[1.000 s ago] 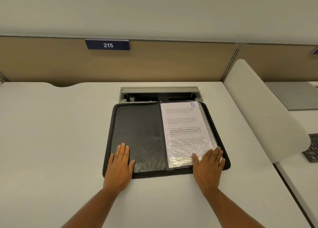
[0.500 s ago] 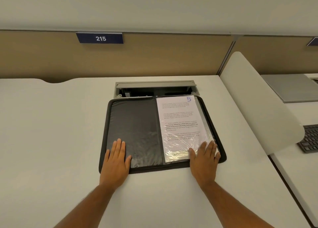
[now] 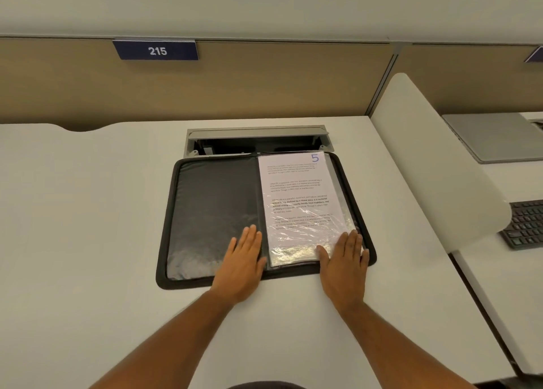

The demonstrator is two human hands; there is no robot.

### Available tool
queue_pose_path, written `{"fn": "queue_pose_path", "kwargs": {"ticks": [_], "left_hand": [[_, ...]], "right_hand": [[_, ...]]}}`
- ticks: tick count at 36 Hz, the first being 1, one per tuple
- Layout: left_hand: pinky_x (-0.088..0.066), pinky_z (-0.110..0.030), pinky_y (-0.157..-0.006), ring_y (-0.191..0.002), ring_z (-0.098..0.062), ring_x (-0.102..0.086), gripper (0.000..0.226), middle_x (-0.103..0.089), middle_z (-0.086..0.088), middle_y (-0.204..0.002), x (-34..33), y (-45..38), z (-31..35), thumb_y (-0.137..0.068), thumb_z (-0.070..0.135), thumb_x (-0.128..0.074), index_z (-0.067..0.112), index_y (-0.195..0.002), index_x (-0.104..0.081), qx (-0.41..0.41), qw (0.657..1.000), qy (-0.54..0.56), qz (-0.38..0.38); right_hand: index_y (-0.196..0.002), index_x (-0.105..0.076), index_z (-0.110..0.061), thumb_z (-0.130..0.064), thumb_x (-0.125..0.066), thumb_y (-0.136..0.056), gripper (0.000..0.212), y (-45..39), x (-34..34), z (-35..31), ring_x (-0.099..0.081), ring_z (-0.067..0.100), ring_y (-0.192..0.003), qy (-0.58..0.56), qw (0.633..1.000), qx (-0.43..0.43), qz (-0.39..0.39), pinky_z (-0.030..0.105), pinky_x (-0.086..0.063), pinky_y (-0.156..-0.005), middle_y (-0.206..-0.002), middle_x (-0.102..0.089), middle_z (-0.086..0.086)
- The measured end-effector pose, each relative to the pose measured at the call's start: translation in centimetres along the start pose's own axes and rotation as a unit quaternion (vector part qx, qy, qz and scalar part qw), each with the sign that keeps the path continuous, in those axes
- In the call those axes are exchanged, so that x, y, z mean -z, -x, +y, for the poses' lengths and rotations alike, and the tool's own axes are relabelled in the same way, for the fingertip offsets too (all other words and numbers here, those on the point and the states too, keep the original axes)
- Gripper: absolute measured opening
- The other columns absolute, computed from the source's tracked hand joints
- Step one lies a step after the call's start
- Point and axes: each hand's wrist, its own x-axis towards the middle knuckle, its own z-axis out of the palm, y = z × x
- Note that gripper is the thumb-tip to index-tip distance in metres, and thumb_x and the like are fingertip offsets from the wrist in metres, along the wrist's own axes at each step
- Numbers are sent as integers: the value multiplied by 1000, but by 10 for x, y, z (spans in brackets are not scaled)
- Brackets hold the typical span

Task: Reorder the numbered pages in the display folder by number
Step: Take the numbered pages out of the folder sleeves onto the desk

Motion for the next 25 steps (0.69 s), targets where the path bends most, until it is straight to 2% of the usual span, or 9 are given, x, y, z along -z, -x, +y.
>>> {"fn": "queue_pose_path", "kwargs": {"ticks": [2,4,5,7,9,11,16,21,25], "left_hand": [[4,-34,-125,-156,-15,4,58,2,2,-169,1,-6,11,-110,37,-26,17,-162,-9,-48,999,13,16],[-13,-36,-125,-152,-18,-23,47,-27,-1,-164,1,-12,20,-110,31,-35,15,-154,-35,-97,994,21,46],[-27,-37,-122,-143,-20,-38,41,-42,-3,-155,1,-16,25,-107,28,-41,15,-145,-47,-119,991,20,61],[-47,-38,-100,-118,-22,-54,28,-59,-2,-129,1,-25,33,-103,27,-48,16,-124,-62,-146,986,6,78],[-47,-37,-83,-101,-21,-54,21,-61,2,-110,4,-33,43,-101,30,-49,19,-107,-66,-148,987,-12,68],[-46,-36,-78,-94,-19,-51,21,-59,4,-102,6,-40,51,-99,35,-53,19,-98,-67,-146,987,-9,66],[-47,-31,-85,-99,-15,-51,24,-61,5,-106,6,-48,62,-96,38,-63,19,-108,-70,-120,991,34,51],[-48,-26,-83,-94,-9,-53,12,-61,8,-97,5,-50,63,-96,32,-65,23,-98,-72,-72,992,102,36],[-49,-25,-80,-88,-9,-56,13,-64,7,-94,12,-54,64,-96,27,-65,21,-96,-76,-30,989,145,17]], "right_hand": [[-152,-37,6,-59,-30,-103,81,0,0,6,-30,41,-150,5,1000,10,4,57,-26,-120,-159,-33,28],[-153,-38,2,-58,-29,-104,78,-1,1,10,-30,41,-150,8,1000,15,3,57,-25,-120,-160,-32,28],[-153,-38,1,-58,-29,-104,77,-1,1,12,-30,42,-150,7,1000,17,3,58,-26,-119,-160,-33,28],[-154,-38,-1,-57,-28,-104,75,-1,1,16,-30,42,-150,-2,1000,21,3,57,-27,-119,-160,-33,27],[-155,-37,-2,-57,-25,-104,76,-1,2,19,-29,40,-151,-17,1000,20,2,56,-28,-121,-161,-33,25],[-155,-36,-2,-57,-20,-104,77,1,4,22,-26,37,-152,-39,999,19,7,54,-26,-123,-162,-32,23],[-149,-46,-1,-47,-30,-106,65,11,6,26,-28,34,-153,-81,994,58,45,51,-27,-122,-161,-35,20],[-146,-50,-2,-35,-45,-104,54,24,4,24,-37,31,-148,-133,979,122,90,51,-35,-119,-157,-44,16],[-135,-60,-4,-34,-49,-103,45,33,5,17,-52,31,-134,-154,969,161,103,49,-45,-111,-141,-57,14]]}}
